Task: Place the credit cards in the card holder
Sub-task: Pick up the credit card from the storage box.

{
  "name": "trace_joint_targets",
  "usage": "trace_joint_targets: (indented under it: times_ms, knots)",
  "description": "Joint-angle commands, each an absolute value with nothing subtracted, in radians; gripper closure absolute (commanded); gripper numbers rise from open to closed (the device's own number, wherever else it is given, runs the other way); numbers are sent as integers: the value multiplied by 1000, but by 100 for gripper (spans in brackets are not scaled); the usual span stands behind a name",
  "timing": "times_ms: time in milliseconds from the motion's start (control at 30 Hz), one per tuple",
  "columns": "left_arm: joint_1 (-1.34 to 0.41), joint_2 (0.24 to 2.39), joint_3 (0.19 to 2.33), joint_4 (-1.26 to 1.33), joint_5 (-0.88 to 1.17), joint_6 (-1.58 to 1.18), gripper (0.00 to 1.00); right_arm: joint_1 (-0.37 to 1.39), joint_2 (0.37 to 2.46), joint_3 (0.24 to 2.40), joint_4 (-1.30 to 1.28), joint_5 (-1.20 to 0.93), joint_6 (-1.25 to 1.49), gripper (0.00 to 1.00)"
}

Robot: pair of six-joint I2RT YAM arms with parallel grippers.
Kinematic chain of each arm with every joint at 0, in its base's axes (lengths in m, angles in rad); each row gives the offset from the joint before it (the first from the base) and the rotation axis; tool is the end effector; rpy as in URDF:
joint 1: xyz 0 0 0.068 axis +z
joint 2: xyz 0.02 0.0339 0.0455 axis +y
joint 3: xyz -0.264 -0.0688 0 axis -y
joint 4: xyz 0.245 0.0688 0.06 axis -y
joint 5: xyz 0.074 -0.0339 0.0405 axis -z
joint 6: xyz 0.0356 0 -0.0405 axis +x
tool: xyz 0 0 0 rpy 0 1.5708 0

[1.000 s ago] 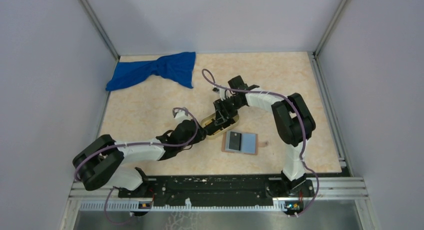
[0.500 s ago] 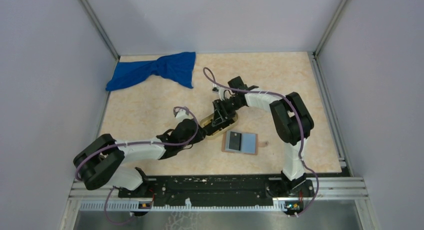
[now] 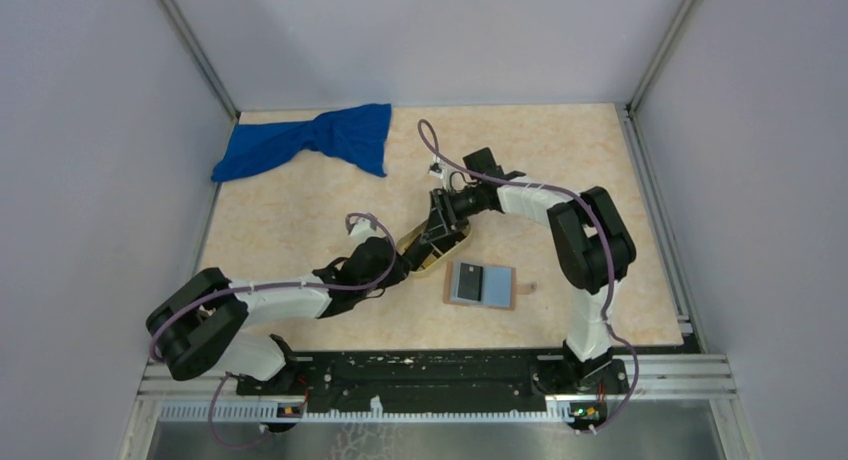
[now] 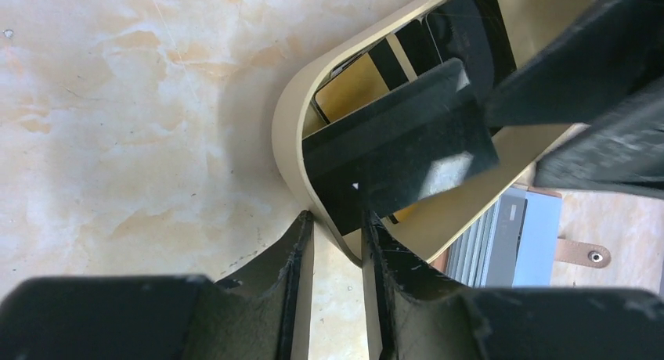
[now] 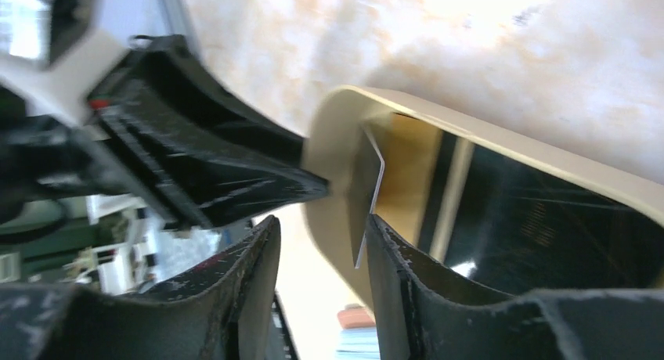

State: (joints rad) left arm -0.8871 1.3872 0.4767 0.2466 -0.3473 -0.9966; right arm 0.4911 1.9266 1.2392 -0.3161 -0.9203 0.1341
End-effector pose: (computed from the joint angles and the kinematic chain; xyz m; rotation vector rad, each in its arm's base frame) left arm 0.1699 -0.1893 0.1501 -0.3168 2.2476 -0.6578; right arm 0.3312 0.2093 0.1713 -0.8095 2.4266 1.4210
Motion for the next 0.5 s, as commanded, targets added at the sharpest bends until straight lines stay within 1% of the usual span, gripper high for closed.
trace_joint_targets:
  times_ms: [0, 100, 167, 300, 333, 467]
  knots:
    - [-885, 1391, 505, 278, -329, -1008, 69, 515, 1877, 1206, -195, -1149, 255, 58]
    - [-885, 1386, 505, 278, -331, -1006, 69, 512, 1880, 1197, -170, -1164, 279, 63]
    - [-885, 1381, 507, 277, -331, -1006, 69, 512, 1885, 1197, -177, -1150, 280, 64]
    - [-885, 1378, 512, 275, -333, -999, 69, 513, 1911, 1209, -236, -1072, 235, 64]
    - [-885, 1378, 513, 274, -334, -998, 69, 514, 1918, 1219, -272, -1020, 207, 64]
    - [-885, 1378, 515, 273, -334, -997, 69, 515, 1929, 1244, -331, -926, 149, 60]
